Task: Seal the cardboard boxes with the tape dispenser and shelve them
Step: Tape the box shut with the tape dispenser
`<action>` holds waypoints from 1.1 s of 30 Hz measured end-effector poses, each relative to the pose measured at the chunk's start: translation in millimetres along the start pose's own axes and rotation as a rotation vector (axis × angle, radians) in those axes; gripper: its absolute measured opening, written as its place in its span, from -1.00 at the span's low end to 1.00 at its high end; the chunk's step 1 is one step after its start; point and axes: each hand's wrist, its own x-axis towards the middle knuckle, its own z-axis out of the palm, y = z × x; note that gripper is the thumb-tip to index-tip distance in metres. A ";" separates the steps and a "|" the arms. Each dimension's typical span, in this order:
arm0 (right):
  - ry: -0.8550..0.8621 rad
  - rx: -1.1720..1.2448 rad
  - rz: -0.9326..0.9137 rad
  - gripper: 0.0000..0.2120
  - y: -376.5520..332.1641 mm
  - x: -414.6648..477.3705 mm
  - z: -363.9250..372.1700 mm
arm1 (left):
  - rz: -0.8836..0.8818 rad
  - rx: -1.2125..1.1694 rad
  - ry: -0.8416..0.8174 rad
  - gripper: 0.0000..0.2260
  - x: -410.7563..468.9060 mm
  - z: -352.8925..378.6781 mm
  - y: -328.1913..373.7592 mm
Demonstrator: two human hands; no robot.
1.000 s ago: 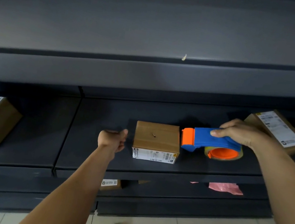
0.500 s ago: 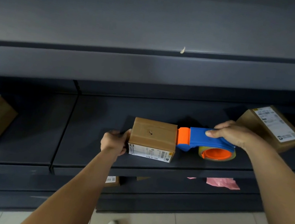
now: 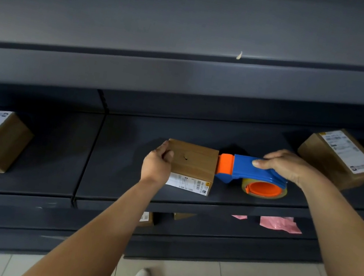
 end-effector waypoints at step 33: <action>-0.005 0.099 -0.289 -0.66 -69.7 -6.5 32.9 | 0.167 -0.135 -0.228 -0.39 -15.8 -42.4 -1.7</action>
